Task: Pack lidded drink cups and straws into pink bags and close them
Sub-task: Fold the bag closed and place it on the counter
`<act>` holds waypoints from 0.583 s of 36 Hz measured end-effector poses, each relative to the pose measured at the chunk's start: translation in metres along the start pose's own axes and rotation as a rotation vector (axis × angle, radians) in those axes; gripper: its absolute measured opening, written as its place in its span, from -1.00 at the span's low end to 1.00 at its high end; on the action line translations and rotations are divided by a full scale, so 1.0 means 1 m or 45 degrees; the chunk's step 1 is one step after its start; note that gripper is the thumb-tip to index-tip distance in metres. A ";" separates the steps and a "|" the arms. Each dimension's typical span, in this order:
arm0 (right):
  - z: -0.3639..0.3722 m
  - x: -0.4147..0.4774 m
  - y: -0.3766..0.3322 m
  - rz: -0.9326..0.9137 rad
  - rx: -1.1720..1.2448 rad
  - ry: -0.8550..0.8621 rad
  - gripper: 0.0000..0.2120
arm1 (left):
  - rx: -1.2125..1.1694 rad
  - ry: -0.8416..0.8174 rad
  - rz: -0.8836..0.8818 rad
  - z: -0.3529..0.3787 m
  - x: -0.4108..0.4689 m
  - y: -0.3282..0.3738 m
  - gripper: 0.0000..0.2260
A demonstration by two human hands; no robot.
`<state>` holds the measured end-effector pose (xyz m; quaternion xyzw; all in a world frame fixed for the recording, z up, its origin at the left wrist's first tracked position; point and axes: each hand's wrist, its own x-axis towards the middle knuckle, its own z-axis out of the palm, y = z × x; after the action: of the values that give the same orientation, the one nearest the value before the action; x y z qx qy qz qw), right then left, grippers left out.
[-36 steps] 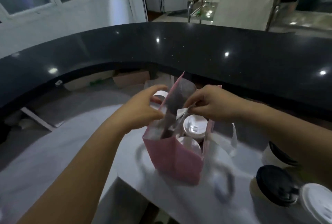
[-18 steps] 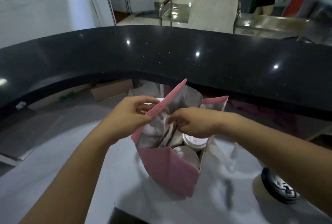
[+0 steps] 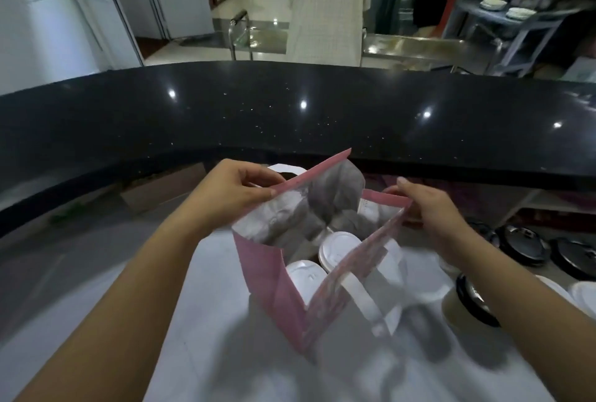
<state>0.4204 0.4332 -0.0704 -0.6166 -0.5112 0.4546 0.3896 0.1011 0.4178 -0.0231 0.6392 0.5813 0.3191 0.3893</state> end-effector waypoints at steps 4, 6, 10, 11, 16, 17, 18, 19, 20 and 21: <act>0.004 -0.018 0.024 0.045 0.252 0.010 -0.58 | -0.009 0.043 0.028 0.004 0.003 -0.004 -0.85; 0.007 -0.026 0.035 0.036 0.337 0.029 -0.62 | 0.025 0.049 0.037 0.004 0.002 -0.008 -0.85; 0.012 -0.042 0.053 -0.014 0.361 -0.058 -0.56 | -0.013 0.115 0.057 -0.001 -0.010 -0.018 -0.69; 0.013 -0.046 0.055 -0.029 0.370 -0.069 -0.55 | -0.029 0.154 0.072 -0.003 -0.015 -0.021 -0.67; 0.023 -0.061 0.058 -0.096 0.421 -0.087 -0.53 | -0.259 0.370 0.057 -0.006 -0.038 -0.051 -0.79; 0.023 -0.063 0.059 -0.100 0.435 -0.076 -0.55 | -0.339 0.386 0.036 -0.005 -0.042 -0.060 -0.77; 0.024 -0.065 0.060 -0.092 0.459 -0.061 -0.55 | -0.404 0.379 0.001 -0.004 -0.047 -0.069 -0.66; 0.023 -0.067 0.062 -0.082 0.472 -0.056 -0.54 | -0.442 0.339 -0.047 -0.003 -0.051 -0.078 -0.52; 0.022 -0.070 0.064 -0.080 0.480 -0.078 -0.50 | -0.448 0.258 -0.095 -0.002 -0.055 -0.087 -0.38; 0.020 -0.072 0.067 -0.098 0.470 -0.118 -0.46 | -0.439 0.138 -0.135 -0.001 -0.060 -0.095 -0.26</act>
<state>0.4147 0.3507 -0.1278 -0.4933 -0.4596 0.5533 0.4892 0.0458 0.3609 -0.1024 0.5133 0.5711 0.4269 0.4776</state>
